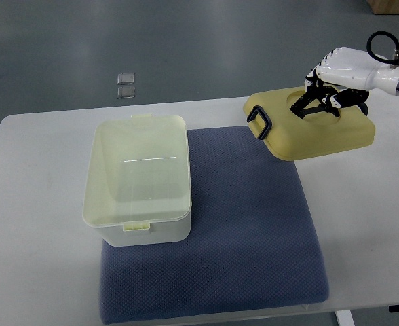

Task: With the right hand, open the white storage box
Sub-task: 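Carry the lid beside the box and lower it onto the mat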

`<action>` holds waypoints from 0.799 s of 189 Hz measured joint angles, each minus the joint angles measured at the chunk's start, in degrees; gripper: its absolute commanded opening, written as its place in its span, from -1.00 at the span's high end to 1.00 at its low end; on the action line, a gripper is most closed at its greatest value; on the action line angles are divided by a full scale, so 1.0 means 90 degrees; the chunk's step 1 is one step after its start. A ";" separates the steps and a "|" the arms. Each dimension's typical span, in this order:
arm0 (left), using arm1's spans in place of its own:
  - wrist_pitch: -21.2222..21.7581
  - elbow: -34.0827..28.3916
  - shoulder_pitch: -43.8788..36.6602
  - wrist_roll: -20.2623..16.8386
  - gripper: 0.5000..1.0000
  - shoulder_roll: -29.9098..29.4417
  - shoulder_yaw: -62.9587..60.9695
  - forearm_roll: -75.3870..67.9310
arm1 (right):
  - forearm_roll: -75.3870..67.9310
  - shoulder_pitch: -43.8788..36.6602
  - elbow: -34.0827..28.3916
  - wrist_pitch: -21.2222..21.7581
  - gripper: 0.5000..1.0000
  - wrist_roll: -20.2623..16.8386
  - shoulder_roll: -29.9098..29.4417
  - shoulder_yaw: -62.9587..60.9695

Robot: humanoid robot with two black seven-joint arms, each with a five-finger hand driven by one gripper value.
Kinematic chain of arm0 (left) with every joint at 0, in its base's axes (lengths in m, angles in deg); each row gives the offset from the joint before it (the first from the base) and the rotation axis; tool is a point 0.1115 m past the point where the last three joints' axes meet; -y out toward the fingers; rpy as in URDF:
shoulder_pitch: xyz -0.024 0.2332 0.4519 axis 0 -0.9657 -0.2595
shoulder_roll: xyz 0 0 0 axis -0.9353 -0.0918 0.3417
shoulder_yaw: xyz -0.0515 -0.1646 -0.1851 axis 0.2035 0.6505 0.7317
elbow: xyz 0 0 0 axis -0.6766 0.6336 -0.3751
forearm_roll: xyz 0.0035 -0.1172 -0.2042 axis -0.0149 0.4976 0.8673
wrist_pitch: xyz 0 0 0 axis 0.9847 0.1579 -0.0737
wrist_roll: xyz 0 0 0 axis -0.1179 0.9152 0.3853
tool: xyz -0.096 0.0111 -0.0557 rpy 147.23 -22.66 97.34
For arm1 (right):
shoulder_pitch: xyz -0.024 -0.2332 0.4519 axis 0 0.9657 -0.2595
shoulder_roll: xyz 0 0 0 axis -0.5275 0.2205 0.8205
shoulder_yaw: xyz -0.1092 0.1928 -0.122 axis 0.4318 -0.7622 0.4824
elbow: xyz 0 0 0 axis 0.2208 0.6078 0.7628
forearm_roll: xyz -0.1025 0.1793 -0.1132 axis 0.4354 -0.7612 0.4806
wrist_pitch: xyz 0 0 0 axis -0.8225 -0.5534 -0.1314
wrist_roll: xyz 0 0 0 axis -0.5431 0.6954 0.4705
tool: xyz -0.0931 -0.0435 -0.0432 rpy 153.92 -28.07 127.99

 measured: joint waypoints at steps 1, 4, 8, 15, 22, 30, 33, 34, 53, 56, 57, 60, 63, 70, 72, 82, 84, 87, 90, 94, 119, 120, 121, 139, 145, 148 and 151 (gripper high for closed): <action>0.0000 0.0000 0.0000 0.0000 -1.00 0.0000 0.0000 0.0000 | 0.0000 0.0016 0.0010 -0.0008 1.00 0.0000 -0.0006 0.0000; 0.0000 0.0000 0.0000 0.0000 -1.00 0.0000 0.0001 0.0000 | 0.0000 0.0040 0.0028 -0.0019 1.00 0.0000 -0.0015 0.0000; 0.0000 0.0000 0.0000 0.0000 -1.00 0.0000 0.0001 0.0000 | 0.0001 0.0072 0.0055 -0.0035 1.00 0.0000 -0.0031 0.0001; 0.0000 0.0000 0.0000 0.0000 -1.00 0.0000 0.0001 0.0000 | 0.0002 0.0123 0.0105 -0.0064 1.00 0.0000 -0.0072 0.0001; 0.0000 0.0000 0.0000 0.0000 -1.00 0.0000 0.0001 0.0000 | 0.0004 0.0169 0.0157 -0.0099 1.00 0.0000 -0.0127 0.0003; 0.0000 0.0000 0.0000 0.0000 -1.00 0.0000 0.0001 0.0000 | 0.0004 0.0227 0.0207 -0.0141 1.00 0.0000 -0.0201 0.0005; 0.0000 0.0000 0.0000 0.0000 -1.00 0.0000 0.0001 0.0000 | 0.0005 0.0248 0.0217 -0.0155 1.00 0.0000 -0.0223 0.0005; 0.0000 0.0000 0.0000 0.0000 -1.00 0.0000 0.0001 0.0000 | 0.0005 0.0255 0.0220 -0.0160 1.00 0.0000 -0.0230 0.0005; 0.0000 0.0000 -0.0002 0.0000 -1.00 0.0000 0.0001 0.0000 | 0.0019 0.0371 0.0249 -0.0216 1.00 0.0000 -0.0366 0.0010; 0.0000 0.0000 -0.0003 0.0000 -1.00 0.0000 0.0001 0.0000 | 0.0028 0.0381 0.0253 -0.0219 1.00 0.0000 -0.0394 0.0011; 0.0000 0.0000 -0.0003 0.0000 -1.00 0.0000 0.0001 0.0000 | 0.0032 0.0384 0.0254 -0.0220 1.00 0.0000 -0.0404 0.0011; 0.0000 0.0000 -0.0003 0.0000 -1.00 0.0000 0.0001 0.0000 | 0.0044 0.0392 0.0258 -0.0223 1.00 0.0000 -0.0434 0.0011; 0.0000 0.0000 -0.0003 0.0000 -1.00 0.0000 0.0002 0.0000 | 0.0057 0.0399 0.0260 -0.0226 1.00 0.0000 -0.0466 0.0011; 0.0000 0.0000 -0.0003 0.0000 -1.00 0.0000 0.0002 0.0000 | 0.0089 0.0409 0.0268 -0.0229 1.00 0.0000 -0.0547 0.0012; 0.0000 0.0000 -0.0003 0.0000 -1.00 0.0000 0.0002 0.0000 | 0.0097 0.0411 0.0271 -0.0229 1.00 0.0000 -0.0570 0.0012; 0.0000 0.0000 -0.0003 0.0000 -1.00 0.0000 0.0003 0.0000 | 0.0127 0.0414 0.0277 -0.0230 1.00 0.0000 -0.0708 0.0012; 0.0000 0.0000 -0.0003 0.0000 -1.00 0.0000 0.0003 0.0000 | 0.0131 0.0414 0.0279 -0.0230 1.00 0.0000 -0.0734 0.0012; 0.0000 0.0000 -0.0003 0.0000 -1.00 0.0000 0.0003 0.0000 | 0.0136 0.0414 0.0281 -0.0231 1.00 0.0000 -0.0774 0.0012; 0.0000 0.0000 -0.0003 0.0000 -1.00 0.0000 0.0003 0.0000 | 0.0140 0.0414 0.0284 -0.0231 1.00 -0.0001 -0.0815 0.0012; 0.0000 0.0000 -0.0003 0.0000 -1.00 0.0000 0.0003 0.0000 | 0.0146 0.0414 0.0285 -0.0231 1.00 0.0000 -0.0871 0.0012; 0.0000 0.0000 -0.0002 0.0000 -1.00 0.0000 0.0003 0.0000 | 0.0207 0.0406 0.0315 -0.0231 1.00 0.0000 -0.1235 0.0031; 0.0000 0.0000 -0.0002 0.0000 -1.00 0.0000 0.0003 0.0000 | 0.0209 0.0405 0.0319 -0.0231 1.00 0.0000 -0.1248 0.0034; 0.0000 0.0000 -0.0002 0.0000 -1.00 0.0000 0.0003 0.0000 | 0.0211 0.0404 0.0322 -0.0231 1.00 0.0000 -0.1260 0.0037; 0.0000 0.0000 -0.0001 0.0000 -1.00 0.0000 0.0003 0.0000 | 0.0229 0.0392 0.0426 -0.0231 1.00 0.0000 -0.1478 0.0084; -0.0001 0.0000 -0.0001 0.0000 -1.00 0.0000 0.0003 0.0000 | 0.0231 0.0390 0.0454 -0.0231 1.00 0.0000 -0.1530 0.0091; -0.0001 0.0000 -0.0001 0.0000 -1.00 0.0000 0.0003 0.0000 | 0.0231 0.0390 0.0467 -0.0231 1.00 0.0000 -0.1553 0.0093; 0.0000 0.0000 -0.0001 0.0000 -1.00 0.0000 0.0003 0.0000 | 0.0231 0.0390 0.0480 -0.0231 1.00 0.0000 -0.1579 0.0096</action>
